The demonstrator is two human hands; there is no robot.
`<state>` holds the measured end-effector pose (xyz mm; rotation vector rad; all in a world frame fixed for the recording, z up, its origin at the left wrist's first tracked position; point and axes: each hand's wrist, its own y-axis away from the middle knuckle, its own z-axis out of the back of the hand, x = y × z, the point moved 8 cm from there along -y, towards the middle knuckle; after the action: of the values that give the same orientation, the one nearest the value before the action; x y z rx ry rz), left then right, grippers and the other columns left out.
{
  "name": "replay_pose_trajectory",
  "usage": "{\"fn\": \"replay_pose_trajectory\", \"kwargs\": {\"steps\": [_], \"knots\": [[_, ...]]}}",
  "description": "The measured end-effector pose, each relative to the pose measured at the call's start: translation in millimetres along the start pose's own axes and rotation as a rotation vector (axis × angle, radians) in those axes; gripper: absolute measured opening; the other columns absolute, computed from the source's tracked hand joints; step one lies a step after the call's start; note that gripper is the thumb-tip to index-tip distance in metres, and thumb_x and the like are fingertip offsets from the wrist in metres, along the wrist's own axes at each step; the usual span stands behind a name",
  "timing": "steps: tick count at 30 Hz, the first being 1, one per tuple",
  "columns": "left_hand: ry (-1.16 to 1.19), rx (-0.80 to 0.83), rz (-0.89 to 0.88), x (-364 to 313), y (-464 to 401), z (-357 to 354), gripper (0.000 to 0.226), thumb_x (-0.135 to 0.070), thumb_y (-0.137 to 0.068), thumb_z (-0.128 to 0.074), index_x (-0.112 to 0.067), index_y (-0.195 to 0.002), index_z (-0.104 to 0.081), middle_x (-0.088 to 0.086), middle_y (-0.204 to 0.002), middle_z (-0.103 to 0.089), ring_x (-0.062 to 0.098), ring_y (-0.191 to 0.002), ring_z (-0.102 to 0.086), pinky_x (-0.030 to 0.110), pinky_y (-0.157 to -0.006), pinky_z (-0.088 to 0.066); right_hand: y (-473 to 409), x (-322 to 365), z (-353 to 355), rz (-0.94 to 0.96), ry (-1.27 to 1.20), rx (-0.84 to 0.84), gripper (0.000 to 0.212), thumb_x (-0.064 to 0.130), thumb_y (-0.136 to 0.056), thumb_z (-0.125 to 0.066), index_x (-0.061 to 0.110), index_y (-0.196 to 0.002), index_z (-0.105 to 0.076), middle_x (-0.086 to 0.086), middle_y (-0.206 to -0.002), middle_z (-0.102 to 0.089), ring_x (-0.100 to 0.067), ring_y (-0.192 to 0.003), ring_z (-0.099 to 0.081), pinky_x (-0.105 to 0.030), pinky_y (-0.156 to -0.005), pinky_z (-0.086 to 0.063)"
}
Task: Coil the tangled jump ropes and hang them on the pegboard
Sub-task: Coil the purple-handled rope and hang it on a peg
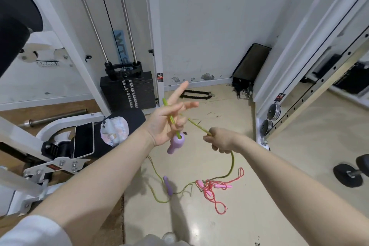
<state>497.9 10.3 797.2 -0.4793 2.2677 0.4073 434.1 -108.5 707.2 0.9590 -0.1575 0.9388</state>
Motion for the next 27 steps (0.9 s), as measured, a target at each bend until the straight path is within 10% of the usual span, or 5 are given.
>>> {"fn": "replay_pose_trajectory", "kwargs": {"steps": [8, 16, 20, 23, 27], "knots": [[-0.206, -0.269, 0.041, 14.8, -5.2, 70.8, 0.063, -0.004, -0.101, -0.032, -0.042, -0.147, -0.011, 0.006, -0.128, -0.059, 0.028, -0.106, -0.063, 0.038, -0.082, -0.054, 39.2, 69.2, -29.8, 0.268, 0.189, 0.277, 0.014, 0.012, -0.088, -0.052, 0.021, -0.084, -0.061, -0.004, -0.065, -0.047, -0.018, -0.051, -0.034, -0.024, -0.047, -0.029], [-0.454, 0.034, 0.389, 53.5, -3.0, 24.6, 0.068, -0.062, -0.093, -0.015, -0.014, -0.122, -0.054, 0.005, -0.062, -0.055, 0.005, -0.029, -0.027, 0.016, -0.038, -0.029, 58.5, 82.1, 60.8, 0.496, -0.143, -0.379, 0.014, 0.012, -0.076, -0.074, 0.011, -0.066, -0.064, 0.003, -0.057, -0.055, -0.002, -0.051, -0.043, -0.015, -0.054, -0.035], [-0.176, 0.461, 0.568, 54.1, 12.1, -21.7, 0.058, -0.063, -0.078, -0.056, -0.010, -0.097, -0.069, 0.002, -0.052, -0.050, -0.005, -0.023, -0.024, 0.006, -0.030, -0.025, 58.4, 61.3, 80.8, 0.500, -0.163, -0.668, 0.029, 0.021, -0.073, -0.077, 0.003, -0.067, -0.055, 0.003, -0.056, -0.044, -0.003, -0.051, -0.034, -0.018, -0.052, -0.029], [0.081, 0.675, 0.484, 34.1, 16.1, -39.4, 0.047, -0.035, -0.089, -0.058, -0.020, -0.133, -0.051, 0.014, -0.088, -0.067, -0.002, -0.027, -0.034, 0.009, -0.033, -0.039, 32.6, 33.2, 66.7, 0.408, -0.390, -0.507, 0.026, 0.021, -0.082, -0.069, 0.004, -0.073, -0.052, -0.002, -0.060, -0.045, 0.000, -0.048, -0.040, -0.020, -0.054, -0.033], [0.110, 0.393, 0.234, 11.7, -4.6, -21.0, 0.057, -0.022, -0.080, -0.069, -0.037, -0.131, -0.050, 0.015, -0.130, -0.057, 0.012, -0.058, -0.068, 0.014, -0.033, -0.044, 9.5, 5.7, 13.4, 0.231, -0.383, -0.033, 0.018, 0.026, -0.093, -0.056, 0.012, -0.082, -0.053, 0.002, -0.056, -0.051, -0.010, -0.051, -0.051, -0.023, -0.056, -0.041]]}}
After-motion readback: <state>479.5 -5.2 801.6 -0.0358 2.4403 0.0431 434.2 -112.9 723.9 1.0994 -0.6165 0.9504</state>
